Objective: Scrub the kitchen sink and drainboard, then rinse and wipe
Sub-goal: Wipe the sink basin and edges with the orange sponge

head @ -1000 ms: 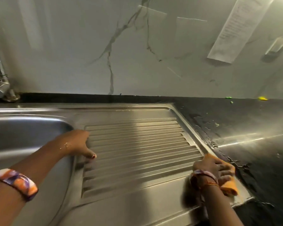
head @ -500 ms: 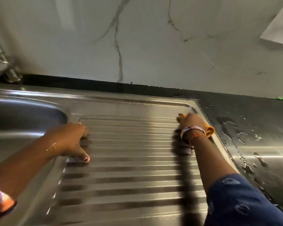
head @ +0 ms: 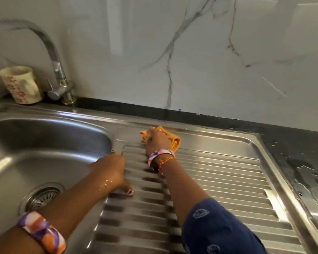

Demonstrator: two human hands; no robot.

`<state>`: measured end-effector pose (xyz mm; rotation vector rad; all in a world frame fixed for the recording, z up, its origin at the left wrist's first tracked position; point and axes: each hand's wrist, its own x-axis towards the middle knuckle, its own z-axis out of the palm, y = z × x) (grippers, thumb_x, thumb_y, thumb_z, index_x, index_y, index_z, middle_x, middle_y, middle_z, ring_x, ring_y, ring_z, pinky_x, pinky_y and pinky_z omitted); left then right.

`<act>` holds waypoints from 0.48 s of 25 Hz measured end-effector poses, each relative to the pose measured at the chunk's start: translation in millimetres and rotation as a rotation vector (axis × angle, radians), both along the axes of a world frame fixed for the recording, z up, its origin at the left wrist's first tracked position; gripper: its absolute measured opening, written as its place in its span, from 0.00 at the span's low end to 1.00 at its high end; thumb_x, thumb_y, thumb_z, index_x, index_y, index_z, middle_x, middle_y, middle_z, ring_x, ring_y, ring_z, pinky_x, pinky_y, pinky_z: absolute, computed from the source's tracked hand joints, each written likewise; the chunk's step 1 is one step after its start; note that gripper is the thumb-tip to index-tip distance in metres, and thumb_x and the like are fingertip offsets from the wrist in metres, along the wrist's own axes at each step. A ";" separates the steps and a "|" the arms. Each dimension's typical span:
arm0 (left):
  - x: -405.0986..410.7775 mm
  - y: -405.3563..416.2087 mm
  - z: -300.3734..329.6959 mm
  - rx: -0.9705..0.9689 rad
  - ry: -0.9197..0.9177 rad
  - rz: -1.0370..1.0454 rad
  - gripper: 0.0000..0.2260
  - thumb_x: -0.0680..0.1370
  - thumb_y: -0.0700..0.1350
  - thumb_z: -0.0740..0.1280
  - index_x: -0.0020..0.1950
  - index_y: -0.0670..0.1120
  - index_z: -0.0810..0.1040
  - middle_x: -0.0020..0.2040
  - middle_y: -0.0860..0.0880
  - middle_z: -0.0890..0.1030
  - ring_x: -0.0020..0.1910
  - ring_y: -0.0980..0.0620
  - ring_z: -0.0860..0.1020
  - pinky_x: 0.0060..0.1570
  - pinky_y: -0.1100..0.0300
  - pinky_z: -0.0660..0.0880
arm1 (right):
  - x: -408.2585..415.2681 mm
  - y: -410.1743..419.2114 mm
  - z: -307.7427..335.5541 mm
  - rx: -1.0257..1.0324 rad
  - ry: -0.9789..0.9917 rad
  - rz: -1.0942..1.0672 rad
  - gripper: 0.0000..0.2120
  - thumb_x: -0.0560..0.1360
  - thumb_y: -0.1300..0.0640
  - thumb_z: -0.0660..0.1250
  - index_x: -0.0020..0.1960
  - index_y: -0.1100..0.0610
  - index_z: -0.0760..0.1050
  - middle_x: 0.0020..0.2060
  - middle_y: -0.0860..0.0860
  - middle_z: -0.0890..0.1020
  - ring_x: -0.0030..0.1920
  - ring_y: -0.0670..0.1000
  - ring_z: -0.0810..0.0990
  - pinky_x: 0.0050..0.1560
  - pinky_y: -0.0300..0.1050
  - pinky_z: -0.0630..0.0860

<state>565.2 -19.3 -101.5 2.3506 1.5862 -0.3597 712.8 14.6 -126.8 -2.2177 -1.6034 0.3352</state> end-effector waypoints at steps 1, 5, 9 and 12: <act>0.6 -1.6 1.6 0.014 0.021 0.009 0.33 0.64 0.60 0.76 0.63 0.46 0.72 0.63 0.47 0.73 0.61 0.47 0.74 0.58 0.54 0.73 | -12.2 3.8 -0.2 0.018 0.079 0.088 0.16 0.79 0.61 0.57 0.66 0.58 0.71 0.62 0.58 0.75 0.62 0.58 0.74 0.61 0.47 0.71; -5.2 0.9 4.2 0.015 0.021 0.000 0.31 0.63 0.63 0.75 0.59 0.46 0.74 0.59 0.47 0.77 0.57 0.47 0.77 0.54 0.56 0.74 | 16.8 -9.2 19.5 0.336 0.509 0.011 0.14 0.79 0.60 0.58 0.62 0.59 0.77 0.50 0.53 0.82 0.50 0.51 0.79 0.46 0.38 0.70; -15.6 2.5 -1.3 0.002 -0.074 0.001 0.29 0.61 0.66 0.74 0.52 0.48 0.75 0.51 0.51 0.78 0.50 0.51 0.77 0.50 0.57 0.76 | 114.2 -61.8 40.8 0.814 0.289 -0.483 0.13 0.80 0.55 0.57 0.58 0.57 0.78 0.45 0.51 0.80 0.44 0.53 0.77 0.45 0.37 0.70; -17.0 3.0 -3.0 0.027 -0.099 -0.013 0.29 0.61 0.66 0.74 0.52 0.49 0.75 0.51 0.52 0.77 0.50 0.52 0.76 0.49 0.58 0.75 | 184.1 -92.4 23.9 0.263 0.002 -0.791 0.22 0.80 0.46 0.49 0.68 0.54 0.69 0.67 0.62 0.71 0.67 0.65 0.68 0.66 0.58 0.65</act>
